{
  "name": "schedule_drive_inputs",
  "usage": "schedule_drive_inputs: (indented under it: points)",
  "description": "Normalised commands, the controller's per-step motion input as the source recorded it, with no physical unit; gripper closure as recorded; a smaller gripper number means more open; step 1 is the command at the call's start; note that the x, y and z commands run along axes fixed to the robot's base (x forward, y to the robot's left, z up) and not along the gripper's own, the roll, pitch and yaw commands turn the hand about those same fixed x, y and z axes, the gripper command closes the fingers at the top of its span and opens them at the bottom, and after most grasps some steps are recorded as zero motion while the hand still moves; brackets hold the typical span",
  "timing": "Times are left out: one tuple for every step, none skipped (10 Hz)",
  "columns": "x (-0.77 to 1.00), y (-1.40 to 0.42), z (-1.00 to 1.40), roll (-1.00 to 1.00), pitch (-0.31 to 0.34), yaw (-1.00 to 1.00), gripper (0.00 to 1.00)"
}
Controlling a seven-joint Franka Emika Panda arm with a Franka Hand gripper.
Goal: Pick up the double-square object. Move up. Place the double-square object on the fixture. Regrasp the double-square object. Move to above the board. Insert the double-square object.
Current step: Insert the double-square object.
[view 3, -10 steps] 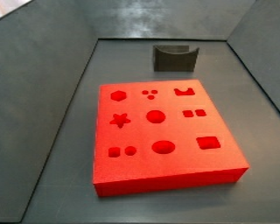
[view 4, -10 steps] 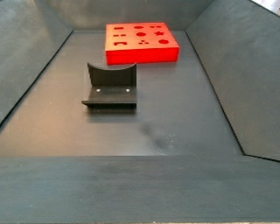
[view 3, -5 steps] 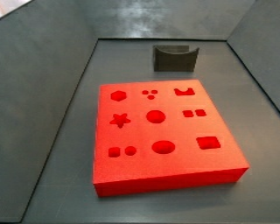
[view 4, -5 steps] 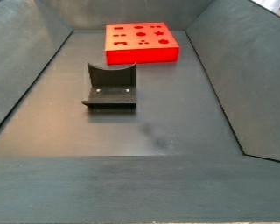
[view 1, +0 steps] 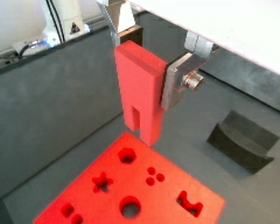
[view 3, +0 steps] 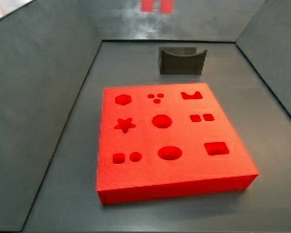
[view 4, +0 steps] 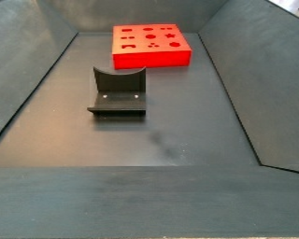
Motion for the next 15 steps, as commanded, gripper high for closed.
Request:
schedule_drive_inputs:
  points:
    - [1.00, 0.00, -0.28, -0.02, 0.000, 0.19, 1.00]
    - [1.00, -0.08, -0.34, 0.00, 0.000, 0.12, 1.00]
    - [1.00, -0.13, -0.35, 0.00, 0.000, 0.10, 1.00]
    - [1.00, -0.13, -0.34, 0.00, 0.000, 0.10, 1.00]
    - [1.00, -0.19, -0.33, 0.00, 0.000, 0.07, 1.00]
    - [1.00, -0.18, -0.23, 0.00, -0.023, 0.07, 1.00]
    - [1.00, -0.17, -0.18, 0.00, -0.043, 0.08, 1.00]
    - [1.00, -0.19, -0.16, 0.00, -0.044, 0.08, 1.00]
    - [1.00, -0.21, -0.15, 0.01, -0.043, 0.07, 1.00]
    - [1.00, -0.19, -0.12, 0.00, -0.059, 0.08, 1.00]
    - [0.92, -0.12, -0.05, 0.00, -0.134, 0.11, 1.00]
    - [0.59, -0.04, -0.11, 0.03, -0.347, 0.15, 1.00]
    - [0.42, 0.00, -0.12, 0.02, -0.457, 0.21, 1.00]
    - [0.39, 0.00, -0.18, 0.11, -0.416, 0.19, 1.00]
    - [0.34, 0.00, -0.31, 0.24, -0.330, 0.17, 1.00]
